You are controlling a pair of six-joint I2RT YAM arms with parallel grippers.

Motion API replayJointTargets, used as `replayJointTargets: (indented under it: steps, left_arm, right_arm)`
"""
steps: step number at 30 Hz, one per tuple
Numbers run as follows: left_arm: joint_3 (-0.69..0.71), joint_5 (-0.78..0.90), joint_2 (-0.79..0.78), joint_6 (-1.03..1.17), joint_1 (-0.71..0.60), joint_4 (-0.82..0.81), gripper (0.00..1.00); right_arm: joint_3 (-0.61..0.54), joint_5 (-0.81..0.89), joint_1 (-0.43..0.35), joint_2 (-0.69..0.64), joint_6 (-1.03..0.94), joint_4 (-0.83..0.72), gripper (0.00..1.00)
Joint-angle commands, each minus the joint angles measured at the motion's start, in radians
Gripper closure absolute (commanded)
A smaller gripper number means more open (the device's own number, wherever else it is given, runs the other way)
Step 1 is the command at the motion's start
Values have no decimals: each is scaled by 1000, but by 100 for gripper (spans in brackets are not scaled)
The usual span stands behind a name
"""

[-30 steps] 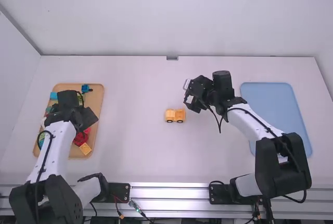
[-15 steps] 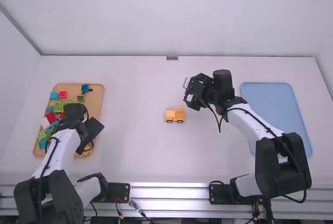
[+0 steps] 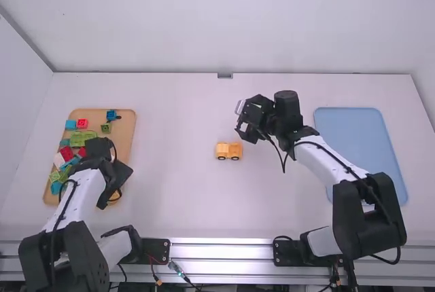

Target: Assemble lego blocks to make yellow taxi

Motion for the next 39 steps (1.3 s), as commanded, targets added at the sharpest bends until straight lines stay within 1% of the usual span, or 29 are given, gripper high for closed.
replayJointTargets:
  steps: [1, 6, 11, 14, 20, 22, 27, 29, 30, 31, 36, 37, 38, 39]
  left_arm:
    - [18, -18, 8, 11, 1, 7, 1]
    - [16, -25, 51, 7, 11, 28, 1]
    - [16, -34, 129, 2, 4, 50, 1]
    - [21, -38, 185, -11, 24, 60, 1]
    - [36, -53, 253, -19, 44, 71, 1]
    - [40, -53, 265, -19, 36, 78, 7]
    - [38, -63, 268, -19, 35, 94, 14]
    - [38, -60, 268, -28, 42, 99, 15]
    - [38, -60, 268, -33, 45, 98, 19]
    - [36, -62, 268, -43, 46, 99, 18]
    - [11, -80, 267, -56, 48, 133, 19]
    - [5, -79, 267, -57, 53, 140, 22]
    - [2, -78, 267, -56, 55, 143, 23]
    - [-1, -77, 267, -57, 57, 147, 26]
  right_arm:
    - [8, 0, 5, -18, 10, 7, 1]
    - [8, 0, -6, -18, 10, 14, 1]
    - [8, -2, -27, -18, 11, 9, 1]
    - [8, -2, -36, -18, 18, 6, 1]
    - [8, -3, -35, -18, 26, 6, 1]
    - [8, -3, -35, -18, 26, 7, 1]
    - [8, -3, -27, -18, 25, 7, 1]
    - [8, -2, -28, -18, 26, 10, 1]
    - [8, -3, -28, -18, 26, 11, 1]
    - [8, -3, -28, -18, 26, 14, 1]
    - [8, -3, -28, -18, 26, 17, 1]
    - [8, -3, -28, -18, 26, 17, 1]
    - [8, -3, -28, -18, 26, 18, 1]
    - [8, -3, -27, -18, 26, 18, 1]
